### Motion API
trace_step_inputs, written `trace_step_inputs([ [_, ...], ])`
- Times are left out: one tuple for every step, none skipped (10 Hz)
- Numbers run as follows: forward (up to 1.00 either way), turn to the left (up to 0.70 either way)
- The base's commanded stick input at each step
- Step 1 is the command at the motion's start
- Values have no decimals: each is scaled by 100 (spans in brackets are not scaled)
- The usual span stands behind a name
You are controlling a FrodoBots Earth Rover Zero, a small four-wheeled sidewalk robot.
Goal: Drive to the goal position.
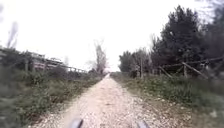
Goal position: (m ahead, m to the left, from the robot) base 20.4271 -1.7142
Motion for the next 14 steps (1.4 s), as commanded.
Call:
trace_step_inputs([
  [70,0],
  [70,0],
  [70,0],
  [70,0],
  [70,0],
  [70,0],
  [70,0],
  [70,0],
  [70,0],
  [70,0],
  [70,0],
  [70,0],
  [70,0],
  [70,0],
])
